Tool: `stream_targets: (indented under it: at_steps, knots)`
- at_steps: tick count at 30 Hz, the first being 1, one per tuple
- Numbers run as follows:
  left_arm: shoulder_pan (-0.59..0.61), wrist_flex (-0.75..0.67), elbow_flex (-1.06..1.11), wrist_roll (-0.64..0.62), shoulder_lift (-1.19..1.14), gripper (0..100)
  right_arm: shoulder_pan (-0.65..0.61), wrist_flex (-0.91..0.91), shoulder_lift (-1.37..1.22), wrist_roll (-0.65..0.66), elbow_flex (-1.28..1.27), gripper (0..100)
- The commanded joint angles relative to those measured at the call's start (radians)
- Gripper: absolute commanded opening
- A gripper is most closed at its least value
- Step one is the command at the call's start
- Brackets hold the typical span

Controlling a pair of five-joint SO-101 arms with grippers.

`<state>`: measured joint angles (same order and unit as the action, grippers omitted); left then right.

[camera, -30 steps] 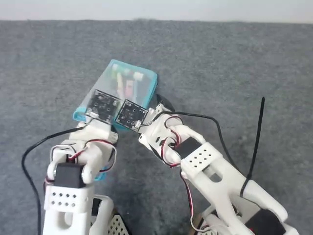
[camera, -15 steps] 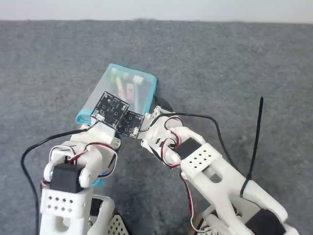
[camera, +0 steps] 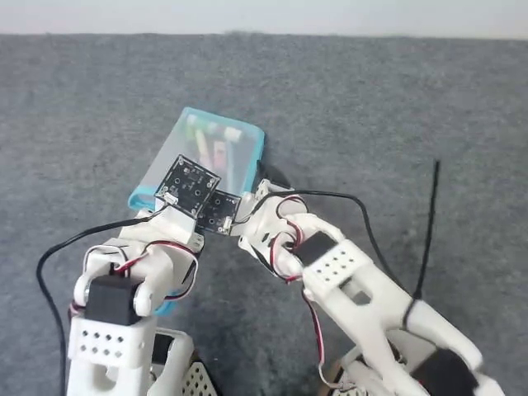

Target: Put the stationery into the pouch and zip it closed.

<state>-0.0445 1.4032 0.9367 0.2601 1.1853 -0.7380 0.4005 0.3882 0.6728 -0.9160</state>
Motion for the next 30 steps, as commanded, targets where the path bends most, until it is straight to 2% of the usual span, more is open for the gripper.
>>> stream_targets:
  at_steps: [1, 8, 13, 18, 24, 30]
  knots:
    - [-0.009, 0.0, -0.071, 0.014, 0.012, 1, -0.015, 0.001, -0.091, -0.006, 0.086, 33.9]
    - [-0.008, -0.002, -0.07, 0.014, 0.011, 1, -0.016, 0.013, -0.07, -0.014, 0.097, 33.9]
    - [-0.005, -0.002, -0.07, 0.014, 0.011, 1, -0.008, 0.004, 0.074, -0.015, -0.026, 33.9]
    - [-0.002, -0.005, -0.07, 0.014, 0.011, 1, -0.008, 0.004, 0.228, -0.12, -0.133, 33.9]
    - [-0.011, -0.005, -0.081, 0.012, 0.008, 1, -0.012, 0.019, 0.46, -0.135, -0.23, 33.9]
    - [-0.126, 0.072, -0.153, 0.012, 0.008, 1, -0.033, 0.107, 0.633, -0.091, -0.261, 33.9]
